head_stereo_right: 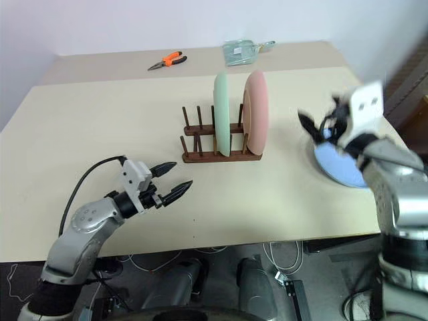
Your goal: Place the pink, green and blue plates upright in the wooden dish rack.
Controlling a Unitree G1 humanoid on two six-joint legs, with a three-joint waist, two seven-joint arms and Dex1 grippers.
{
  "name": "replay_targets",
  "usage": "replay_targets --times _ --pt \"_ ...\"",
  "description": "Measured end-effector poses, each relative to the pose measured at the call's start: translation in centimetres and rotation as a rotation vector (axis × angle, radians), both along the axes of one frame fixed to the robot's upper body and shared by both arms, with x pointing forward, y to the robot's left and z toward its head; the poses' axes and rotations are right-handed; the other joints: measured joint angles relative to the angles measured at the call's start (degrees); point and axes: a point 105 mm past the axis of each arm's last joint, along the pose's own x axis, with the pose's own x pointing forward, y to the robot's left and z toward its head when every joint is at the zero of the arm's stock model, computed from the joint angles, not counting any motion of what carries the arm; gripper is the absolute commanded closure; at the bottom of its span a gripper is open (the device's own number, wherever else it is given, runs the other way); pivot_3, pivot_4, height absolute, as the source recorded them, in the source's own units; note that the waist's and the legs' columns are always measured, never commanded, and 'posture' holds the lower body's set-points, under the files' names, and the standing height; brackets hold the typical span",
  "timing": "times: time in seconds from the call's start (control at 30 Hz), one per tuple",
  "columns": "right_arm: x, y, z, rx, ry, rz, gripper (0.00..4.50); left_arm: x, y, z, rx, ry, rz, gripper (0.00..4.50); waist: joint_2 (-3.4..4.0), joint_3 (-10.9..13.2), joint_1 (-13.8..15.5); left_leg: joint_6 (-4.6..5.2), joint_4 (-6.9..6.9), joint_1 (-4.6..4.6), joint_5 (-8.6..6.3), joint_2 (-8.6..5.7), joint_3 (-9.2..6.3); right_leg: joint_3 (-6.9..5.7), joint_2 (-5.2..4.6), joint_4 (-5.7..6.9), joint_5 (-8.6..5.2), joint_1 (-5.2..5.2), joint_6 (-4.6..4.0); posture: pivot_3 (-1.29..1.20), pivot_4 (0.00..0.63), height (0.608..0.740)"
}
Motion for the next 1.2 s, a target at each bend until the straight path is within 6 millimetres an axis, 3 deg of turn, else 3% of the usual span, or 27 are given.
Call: replay_targets --times 0.1,0.2,0.27,0.4,0.43,0.6,0.67,0.73,0.83,0.87,0.93,1.0,1.2 --pt "-0.6 -1.0 -3.2 -0.07 0.09 -0.064 0.22 0.2 -0.3 -0.1 0.007 -0.003 -0.018 0.91 0.07 0.0 0.0 0.0 0.0 0.07 0.0 0.13 0.3 0.01 -0.05 0.01 -0.01 -0.03 -0.01 0.0 0.15 0.74" --pt "-0.7 -2.4 -5.5 -0.109 0.153 -0.151 1.05 0.4 -0.3 0.0 0.012 -0.011 -0.026 0.91 0.06 0.0 0.2 0.02 0.02 0.08 -0.01 0.13 0.35 0.02 -0.05 0.0 -0.01 -0.02 -0.01 0.0 0.15 0.74" --pt "-0.8 -3.0 -6.6 -0.113 0.185 -0.188 1.99 0.3 -0.3 -0.1 0.014 -0.011 -0.027 0.91 0.07 0.0 0.2 0.03 0.02 0.08 -0.02 0.13 0.37 0.02 -0.05 0.0 0.0 -0.02 0.0 0.0 0.15 0.74" --pt "-0.4 -3.5 -6.7 -0.127 0.186 -0.214 4.14 0.3 -0.3 -0.1 0.018 -0.012 -0.027 0.91 0.07 0.0 0.2 0.03 0.04 0.08 -0.02 0.13 0.38 0.02 -0.04 0.0 0.0 -0.02 0.0 0.0 0.15 0.74" --pt "-0.2 -3.4 -6.6 -0.129 0.18 -0.217 4.41 0.3 -0.3 -0.1 0.019 -0.013 -0.025 0.91 0.07 0.0 0.2 0.03 0.04 0.08 -0.02 0.13 0.38 0.02 -0.04 0.0 0.0 -0.02 0.0 0.0 0.15 0.74" --pt "0.5 -3.2 -5.7 -0.144 0.141 -0.22 4.41 0.3 0.0 -0.3 0.026 -0.009 -0.014 0.91 0.06 0.0 0.1 0.04 0.04 0.08 -0.03 0.13 0.4 0.04 -0.04 0.0 0.0 -0.02 0.01 0.0 0.15 0.74" --pt "1.5 -2.2 -3.8 -0.124 0.059 -0.197 4.41 0.1 0.1 -0.6 0.027 0.0 -0.008 0.91 0.1 0.0 -0.2 0.04 0.02 0.14 -0.03 0.2 0.55 0.07 -0.04 0.02 0.02 -0.04 -0.01 0.0 0.15 0.74" --pt "2.9 -0.1 0.4 -0.077 -0.093 -0.134 4.41 0.0 0.3 -0.8 0.034 0.001 0.005 0.91 0.34 0.2 -0.5 0.04 0.02 0.16 -0.03 0.27 0.7 0.07 -0.07 0.03 0.05 -0.08 -0.07 0.0 0.15 0.74" --pt "3.1 4.0 10.8 0.058 -0.433 0.019 4.41 0.3 0.8 -0.7 0.043 -0.025 0.043 0.91 0.45 0.3 -0.7 0.04 -0.03 0.16 -0.03 0.33 0.68 0.02 -0.05 0.04 0.06 -0.1 -0.06 0.0 0.15 0.74" --pt "2.2 5.6 14.5 0.142 -0.547 0.093 4.41 0.7 1.3 -0.7 0.047 -0.038 0.074 0.91 0.43 0.3 -0.7 0.04 -0.05 0.16 -0.03 0.35 0.64 0.0 -0.04 0.02 0.06 -0.11 -0.05 0.0 0.15 0.74" --pt "0.0 8.5 19.1 0.305 -0.675 0.265 4.41 1.6 2.6 -0.7 0.057 -0.068 0.151 0.91 0.27 0.2 -0.2 0.01 -0.06 0.16 -0.09 0.39 0.58 -0.01 -0.03 0.02 0.07 -0.11 -0.07 0.0 0.15 0.74" --pt "-1.6 11.5 20.9 0.492 -0.682 0.449 4.41 2.4 4.3 -0.6 0.066 -0.098 0.241 0.91 0.2 0.2 0.1 0.02 -0.03 0.16 -0.12 0.39 0.59 0.01 -0.02 0.01 0.08 -0.1 -0.08 0.0 0.15 0.74" --pt "-4.1 18.9 23.0 1.029 -0.499 0.821 4.41 3.3 7.8 -0.7 0.099 -0.157 0.407 0.91 0.26 0.2 -0.1 0.03 -0.11 0.16 -0.12 0.39 0.66 0.06 0.0 0.11 0.11 -0.27 -0.12 0.0 0.15 0.74"
